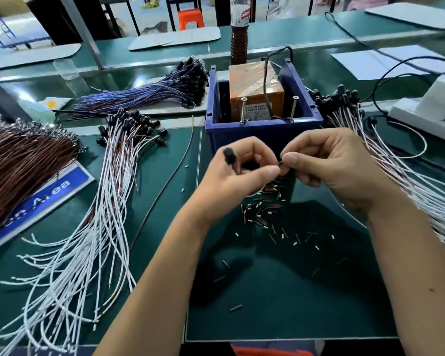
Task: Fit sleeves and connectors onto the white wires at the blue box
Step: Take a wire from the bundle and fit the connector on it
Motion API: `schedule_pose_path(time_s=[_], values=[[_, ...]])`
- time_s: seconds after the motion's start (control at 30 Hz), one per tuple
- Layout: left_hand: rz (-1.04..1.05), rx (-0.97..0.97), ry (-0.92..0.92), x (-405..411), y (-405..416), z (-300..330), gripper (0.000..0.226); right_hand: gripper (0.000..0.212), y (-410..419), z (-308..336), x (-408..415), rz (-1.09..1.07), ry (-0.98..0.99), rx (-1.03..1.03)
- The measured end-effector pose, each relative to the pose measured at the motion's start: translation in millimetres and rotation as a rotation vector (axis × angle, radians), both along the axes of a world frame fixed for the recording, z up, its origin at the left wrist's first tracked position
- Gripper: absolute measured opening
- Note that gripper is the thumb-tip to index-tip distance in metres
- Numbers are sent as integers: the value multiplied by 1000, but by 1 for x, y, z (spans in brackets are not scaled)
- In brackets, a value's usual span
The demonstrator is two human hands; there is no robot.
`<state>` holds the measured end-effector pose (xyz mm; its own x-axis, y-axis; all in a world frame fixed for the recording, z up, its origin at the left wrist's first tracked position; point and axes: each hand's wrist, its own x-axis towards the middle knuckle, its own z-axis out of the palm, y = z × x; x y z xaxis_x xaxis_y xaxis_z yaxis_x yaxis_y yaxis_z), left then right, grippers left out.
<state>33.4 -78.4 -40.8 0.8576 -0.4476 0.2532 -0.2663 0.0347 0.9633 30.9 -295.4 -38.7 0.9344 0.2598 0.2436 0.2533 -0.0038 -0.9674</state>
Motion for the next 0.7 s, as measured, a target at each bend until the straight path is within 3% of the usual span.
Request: schedule_pose_path(time_s=[0.17,0.7], values=[[155,113,-111,4,-8,-10,16,10,4,-3,2,-60,3,-15],[270,187,-163,11,-6,-20,6,14,5,-11,6,-83,22,-22]])
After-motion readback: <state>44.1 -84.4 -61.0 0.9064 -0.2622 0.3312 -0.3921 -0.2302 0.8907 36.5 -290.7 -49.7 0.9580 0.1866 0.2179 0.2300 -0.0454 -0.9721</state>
